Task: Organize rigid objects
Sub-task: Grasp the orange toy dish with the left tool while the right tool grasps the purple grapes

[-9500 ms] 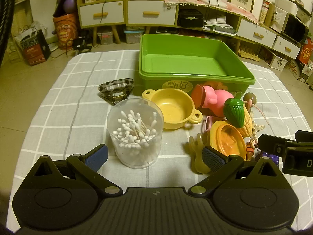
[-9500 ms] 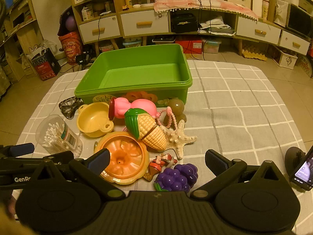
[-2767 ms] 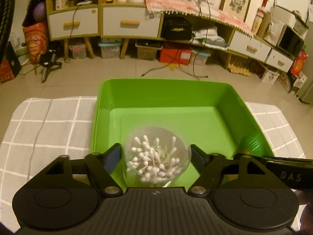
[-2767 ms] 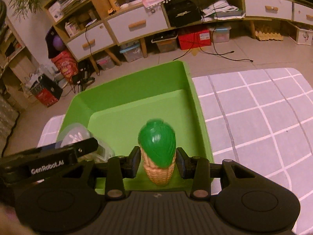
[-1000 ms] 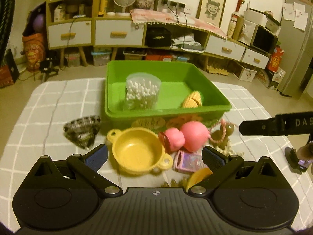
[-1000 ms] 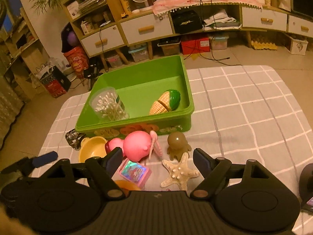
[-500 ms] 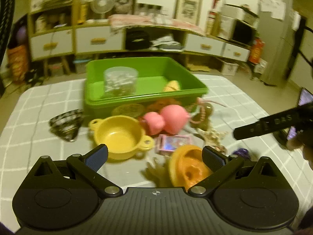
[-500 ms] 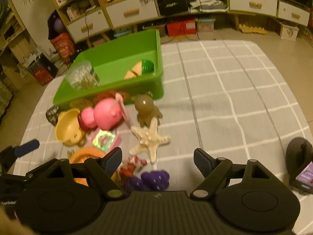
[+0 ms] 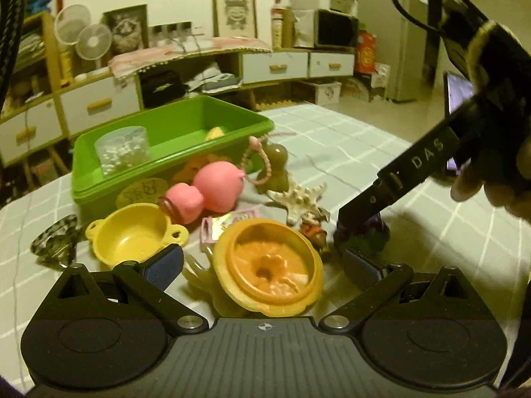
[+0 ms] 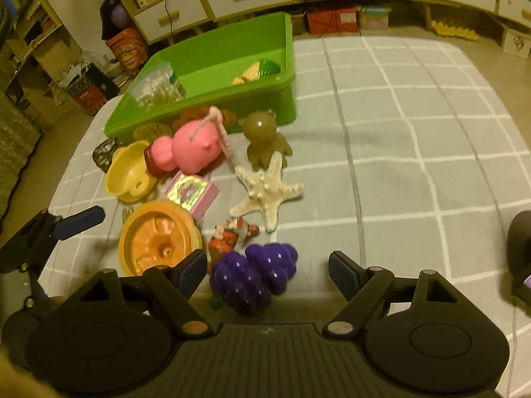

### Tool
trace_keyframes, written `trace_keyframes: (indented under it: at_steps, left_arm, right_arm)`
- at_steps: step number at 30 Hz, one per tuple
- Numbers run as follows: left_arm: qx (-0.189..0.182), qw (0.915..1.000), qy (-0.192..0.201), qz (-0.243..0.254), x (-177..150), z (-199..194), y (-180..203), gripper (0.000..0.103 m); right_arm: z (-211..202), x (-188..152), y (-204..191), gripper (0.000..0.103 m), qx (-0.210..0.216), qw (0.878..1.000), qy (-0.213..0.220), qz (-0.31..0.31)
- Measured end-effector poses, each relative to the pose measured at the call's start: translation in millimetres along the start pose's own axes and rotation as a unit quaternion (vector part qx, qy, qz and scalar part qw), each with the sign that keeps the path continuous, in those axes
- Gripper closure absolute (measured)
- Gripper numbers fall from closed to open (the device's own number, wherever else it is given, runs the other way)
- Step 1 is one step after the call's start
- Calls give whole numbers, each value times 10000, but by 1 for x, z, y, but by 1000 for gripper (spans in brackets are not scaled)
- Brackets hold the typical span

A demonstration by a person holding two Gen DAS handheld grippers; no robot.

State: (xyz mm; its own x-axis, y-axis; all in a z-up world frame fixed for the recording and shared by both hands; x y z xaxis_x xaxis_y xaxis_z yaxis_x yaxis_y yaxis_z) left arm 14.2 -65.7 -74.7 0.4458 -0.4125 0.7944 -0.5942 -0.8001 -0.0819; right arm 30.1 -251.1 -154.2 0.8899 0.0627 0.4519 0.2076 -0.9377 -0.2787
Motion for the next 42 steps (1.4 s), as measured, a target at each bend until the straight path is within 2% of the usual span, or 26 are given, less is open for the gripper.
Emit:
trace_keyframes:
  at_steps: [13, 16, 20, 22, 26, 32, 42]
  left_arm:
    - [174, 9985, -152, 504, -9, 12, 14, 5]
    - [264, 9978, -154, 592, -10, 14, 14, 6]
    - [369, 9965, -124, 743, -11, 14, 17, 8]
    - [452, 9952, -132, 858, -10, 16, 18, 10]
    - [557, 9938, -163, 946, -9, 17, 18, 16]
    - [477, 9960, -110, 747, -6, 15, 14, 17]
    - [404, 9966, 90, 714, 2, 9, 17, 17]
  right_arm:
    - [6, -10, -6, 38, 87, 9995, -142, -284]
    - [8, -12, -11, 44, 64, 9991, -150, -403]
    - [13, -14, -11, 59, 77, 9989, -278, -367]
    - [13, -14, -12, 63, 114, 9989, -300, -355]
    - [11, -14, -12, 64, 49, 9990, -211, -385]
    - [7, -10, -7, 65, 5, 9996, -101, -248]
    - [1, -5, -3, 65, 25, 9999, 12, -98]
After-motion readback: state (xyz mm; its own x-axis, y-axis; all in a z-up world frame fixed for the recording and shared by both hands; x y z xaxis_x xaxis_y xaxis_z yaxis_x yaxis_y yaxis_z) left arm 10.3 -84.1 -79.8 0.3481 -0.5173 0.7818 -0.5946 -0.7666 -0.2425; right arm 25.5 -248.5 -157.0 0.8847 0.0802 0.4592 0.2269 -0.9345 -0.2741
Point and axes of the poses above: each gripper's, at about its wrist camera, not at the fingertips, and z roughly the way its jaws point, y to its right, x to its top, the point moved 4 cm from there along z, roughly the way its jaws point, and after that the axes turned 3 degrees about z, right-handed, at the moved point
